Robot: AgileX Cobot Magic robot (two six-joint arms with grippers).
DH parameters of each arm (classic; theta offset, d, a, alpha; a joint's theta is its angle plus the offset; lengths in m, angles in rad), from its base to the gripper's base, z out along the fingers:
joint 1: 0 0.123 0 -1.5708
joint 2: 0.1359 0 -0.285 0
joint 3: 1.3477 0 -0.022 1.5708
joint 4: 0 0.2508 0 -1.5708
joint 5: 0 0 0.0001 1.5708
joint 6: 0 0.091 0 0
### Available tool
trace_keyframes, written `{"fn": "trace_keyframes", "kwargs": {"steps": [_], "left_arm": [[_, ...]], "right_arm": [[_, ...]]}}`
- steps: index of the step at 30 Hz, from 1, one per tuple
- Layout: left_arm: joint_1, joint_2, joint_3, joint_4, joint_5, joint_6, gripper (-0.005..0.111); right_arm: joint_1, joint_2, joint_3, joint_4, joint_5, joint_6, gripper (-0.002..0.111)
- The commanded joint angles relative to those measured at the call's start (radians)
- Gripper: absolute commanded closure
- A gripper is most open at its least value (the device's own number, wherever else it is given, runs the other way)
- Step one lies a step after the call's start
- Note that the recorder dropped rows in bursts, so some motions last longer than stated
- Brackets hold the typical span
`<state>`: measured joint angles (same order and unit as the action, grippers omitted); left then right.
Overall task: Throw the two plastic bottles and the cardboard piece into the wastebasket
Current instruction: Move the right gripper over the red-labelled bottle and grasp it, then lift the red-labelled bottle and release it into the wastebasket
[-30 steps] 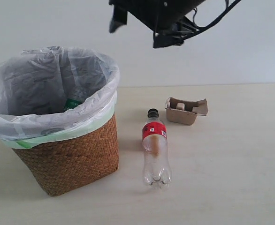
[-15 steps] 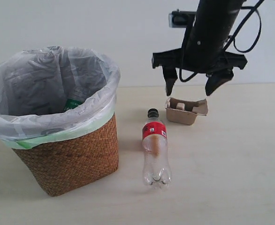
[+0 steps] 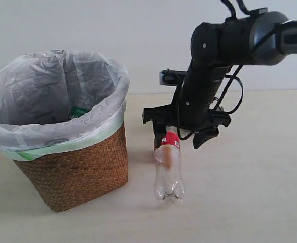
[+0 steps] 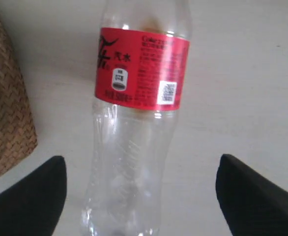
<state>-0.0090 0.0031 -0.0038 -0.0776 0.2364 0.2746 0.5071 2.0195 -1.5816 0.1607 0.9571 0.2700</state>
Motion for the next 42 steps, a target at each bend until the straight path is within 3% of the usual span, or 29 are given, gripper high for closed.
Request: {"fn": "trace_keyframes", "kwargs": {"steps": [1, 8, 9, 11, 14, 20, 24, 28, 30, 37, 40, 42], "left_arm": [[0.005, -0.003, 0.004, -0.008, -0.004, -0.009, 0.103], [0.005, -0.003, 0.004, -0.008, -0.004, -0.009, 0.103], [0.005, -0.003, 0.004, -0.008, -0.004, -0.009, 0.103], [0.005, -0.003, 0.004, -0.008, -0.004, -0.009, 0.103], [0.005, -0.003, 0.004, -0.008, -0.004, -0.009, 0.103], [0.005, -0.003, 0.004, -0.008, -0.004, -0.009, 0.103], [0.005, -0.003, 0.004, -0.008, -0.004, -0.009, 0.103], [0.005, -0.003, 0.004, -0.008, -0.004, -0.009, 0.103], [0.005, -0.003, 0.004, -0.008, -0.004, -0.009, 0.103], [0.005, -0.003, 0.004, -0.008, -0.004, -0.009, 0.103], [0.005, -0.003, 0.004, -0.008, -0.004, -0.009, 0.103], [0.005, -0.003, 0.004, -0.008, -0.004, -0.009, 0.103]], "right_arm": [[0.002, 0.052, 0.009, -0.003, -0.033, -0.011, 0.028], [0.002, 0.154, 0.01, -0.001, -0.086, -0.02, 0.027], [0.002, 0.171, 0.011, -0.001, -0.102, -0.022, 0.032], [0.002, 0.188, 0.011, -0.001, -0.105, -0.022, 0.056], [0.002, 0.176, 0.011, 0.006, -0.081, -0.073, 0.109], [0.002, 0.021, 0.011, -0.079, -0.003, -0.069, 0.108], [0.002, -0.102, -0.022, -0.273, 0.033, 0.072, 0.108], [0.002, -0.183, -0.208, -0.627, 0.264, 0.221, 0.108], [0.002, -0.185, -0.308, -0.738, 0.264, 0.2, 0.108], [0.0, -0.177, -0.351, -0.697, 0.264, 0.232, 0.108], [0.0, -0.138, -0.355, -0.344, 0.262, 0.08, 0.108], [0.0, -0.141, -0.387, 0.004, 0.136, -0.105, 0.108]]}}
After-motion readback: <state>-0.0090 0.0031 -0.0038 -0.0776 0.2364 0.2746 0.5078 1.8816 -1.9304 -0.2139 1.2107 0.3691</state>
